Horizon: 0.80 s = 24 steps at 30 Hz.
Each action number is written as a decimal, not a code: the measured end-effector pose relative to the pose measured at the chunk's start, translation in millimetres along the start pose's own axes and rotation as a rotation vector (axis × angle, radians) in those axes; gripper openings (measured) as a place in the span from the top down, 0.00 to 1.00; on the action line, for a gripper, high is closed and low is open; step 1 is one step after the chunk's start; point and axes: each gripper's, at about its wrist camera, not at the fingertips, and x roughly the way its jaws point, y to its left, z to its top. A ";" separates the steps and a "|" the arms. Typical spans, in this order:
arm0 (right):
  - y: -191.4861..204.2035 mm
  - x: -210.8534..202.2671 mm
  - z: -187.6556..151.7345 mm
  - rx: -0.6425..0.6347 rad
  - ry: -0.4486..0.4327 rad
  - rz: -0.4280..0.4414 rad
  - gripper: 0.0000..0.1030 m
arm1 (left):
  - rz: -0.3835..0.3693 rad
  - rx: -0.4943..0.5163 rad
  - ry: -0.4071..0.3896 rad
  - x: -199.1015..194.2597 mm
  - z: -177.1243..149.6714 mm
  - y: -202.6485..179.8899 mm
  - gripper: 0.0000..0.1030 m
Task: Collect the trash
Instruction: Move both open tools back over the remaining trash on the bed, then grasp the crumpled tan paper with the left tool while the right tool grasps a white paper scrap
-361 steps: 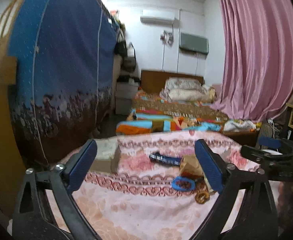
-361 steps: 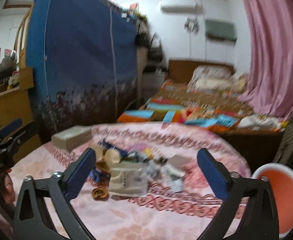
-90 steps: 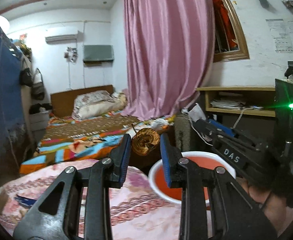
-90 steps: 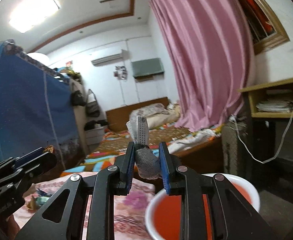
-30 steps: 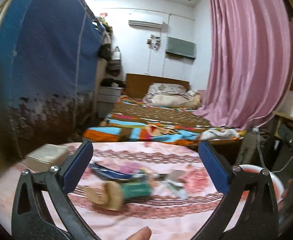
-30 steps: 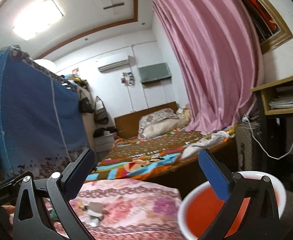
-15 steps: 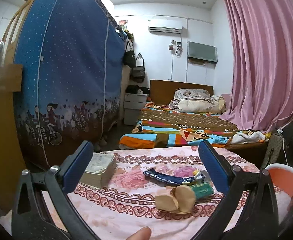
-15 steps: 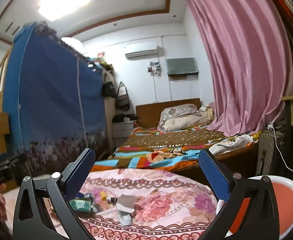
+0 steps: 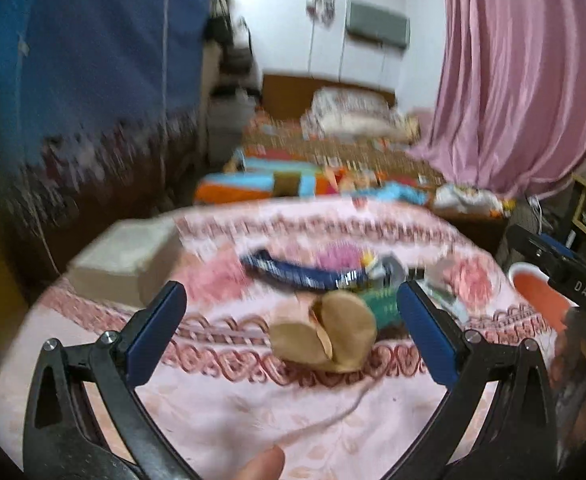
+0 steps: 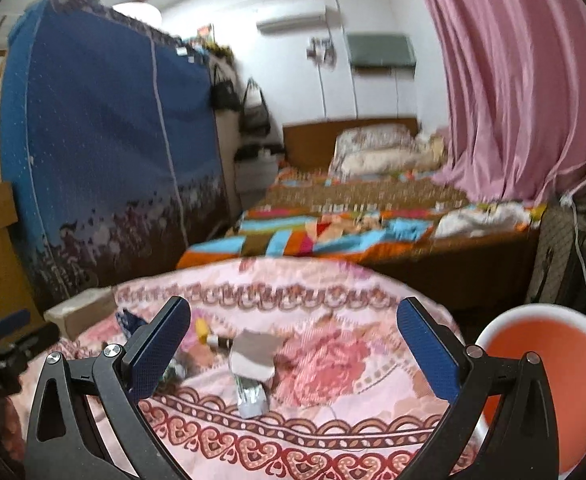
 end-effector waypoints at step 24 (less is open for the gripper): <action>16.1 86.6 -17.8 0.009 0.397 0.110 0.52 | -0.261 -0.117 0.259 35.2 -11.8 13.0 0.62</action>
